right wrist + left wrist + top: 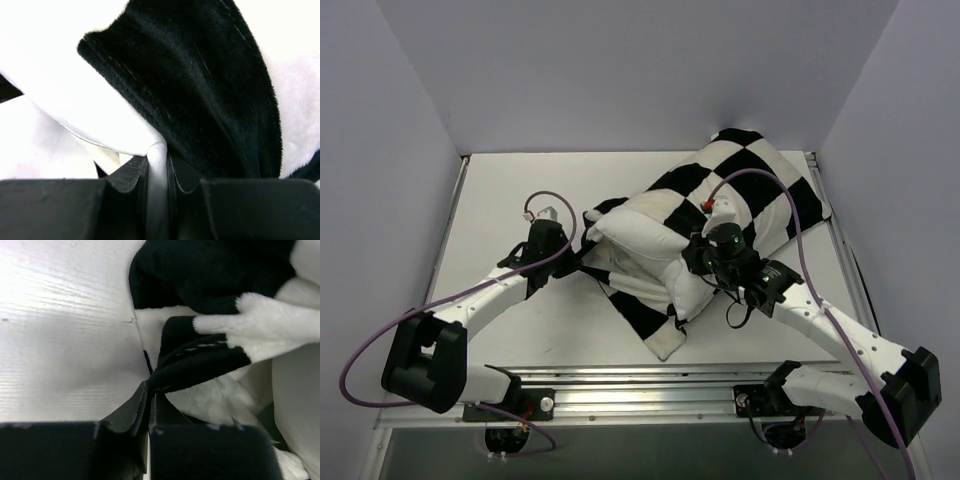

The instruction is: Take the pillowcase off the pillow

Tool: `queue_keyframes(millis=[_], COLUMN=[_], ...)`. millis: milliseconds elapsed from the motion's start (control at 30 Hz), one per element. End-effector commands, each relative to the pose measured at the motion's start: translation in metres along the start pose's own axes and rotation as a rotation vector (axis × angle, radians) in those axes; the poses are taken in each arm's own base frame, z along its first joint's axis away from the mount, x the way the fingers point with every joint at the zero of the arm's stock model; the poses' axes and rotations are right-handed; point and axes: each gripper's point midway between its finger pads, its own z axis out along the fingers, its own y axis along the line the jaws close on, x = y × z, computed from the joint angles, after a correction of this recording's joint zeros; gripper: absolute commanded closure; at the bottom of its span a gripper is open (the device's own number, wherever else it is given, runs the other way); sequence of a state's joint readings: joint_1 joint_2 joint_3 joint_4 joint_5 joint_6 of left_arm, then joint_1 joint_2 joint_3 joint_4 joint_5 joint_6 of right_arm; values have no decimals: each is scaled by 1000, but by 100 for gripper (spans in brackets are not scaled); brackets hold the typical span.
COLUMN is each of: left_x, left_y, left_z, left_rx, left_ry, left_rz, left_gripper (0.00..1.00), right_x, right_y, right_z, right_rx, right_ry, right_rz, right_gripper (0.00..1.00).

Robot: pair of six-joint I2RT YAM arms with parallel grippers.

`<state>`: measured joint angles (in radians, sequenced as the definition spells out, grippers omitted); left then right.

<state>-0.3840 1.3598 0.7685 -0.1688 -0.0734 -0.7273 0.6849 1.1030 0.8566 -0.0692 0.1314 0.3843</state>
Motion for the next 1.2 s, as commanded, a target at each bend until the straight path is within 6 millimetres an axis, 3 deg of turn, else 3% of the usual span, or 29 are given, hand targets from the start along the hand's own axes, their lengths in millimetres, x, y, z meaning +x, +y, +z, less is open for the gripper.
queue_keyframes(millis=[0, 133, 167, 233, 267, 367, 433, 500, 533, 567, 600, 633, 667, 700, 767, 833, 867, 933, 967, 1033, 1067, 1167], left_x=[-19, -16, -24, -20, -32, -44, -55, -65, -69, -64, -71, -71, -61, -65, -47, -44, -37, -37, -27, -19, -8, 10], left_y=[41, 1, -15, -39, -60, -94, -106, -110, -107, -97, -94, -86, -66, -62, -31, -16, -10, -9, -10, -23, -40, -84], left_z=[17, 33, 34, 38, 35, 32, 22, 2, -6, -9, -28, -36, -38, -58, -69, -100, -100, -120, -125, -136, -140, -147], left_rx=[-146, 24, 74, 139, 205, 329, 378, 408, 400, 362, 363, 339, 262, 262, 139, 109, 79, 99, 118, 196, 287, 455], left_ry=[-101, -106, -139, -142, -176, -203, -238, -276, -286, -267, -300, -302, -257, -278, -217, -226, -197, -209, -163, -130, -75, -2], left_rz=[-52, -57, -65, -52, -60, -95, -106, -106, -108, -87, -84, -81, -74, -72, -50, -44, -36, -27, -16, -17, -33, -63], left_gripper=[98, 96, 96, 96, 94, 81, 73, 52, 43, 28, 21, 15, 10, 5, 0, 6, 6, 6, 6, 6, 6, 6], right_x=[-1, -16, -21, -20, -18, -9, -1, 3, 11, 14, 8, 4, 4, -1, -12, -24, -27, -36, -40, -40, -40, -34], right_y=[-39, 26, 39, 56, 70, 79, 74, 67, 63, 62, 63, 62, 60, 57, 55, 51, 48, 38, 24, 8, -8, -25], right_z=[-27, -53, -57, -61, -64, -56, -42, -33, -29, -30, -32, -34, -35, -38, -44, -51, -52, -53, -50, -46, -42, -35], right_rx=[100, -277, -345, -446, -531, -575, -536, -484, -465, -461, -460, -452, -440, -424, -402, -376, -356, -295, -212, -118, -34, 56], right_ry=[15, -10, -29, -23, -17, 12, 42, 66, 105, 120, 109, 101, 107, 91, 76, 54, 44, 19, 5, 0, -6, 2], right_rz=[-20, -60, -68, -64, -68, -62, -59, -61, -62, -71, -76, -81, -85, -94, -104, -120, -120, -116, -112, -98, -96, -70], right_gripper=[100, 100, 100, 100, 100, 100, 100, 100, 88, 80, 65, 58, 53, 43, 34, 27, 26, 24, 23, 22, 21, 16])
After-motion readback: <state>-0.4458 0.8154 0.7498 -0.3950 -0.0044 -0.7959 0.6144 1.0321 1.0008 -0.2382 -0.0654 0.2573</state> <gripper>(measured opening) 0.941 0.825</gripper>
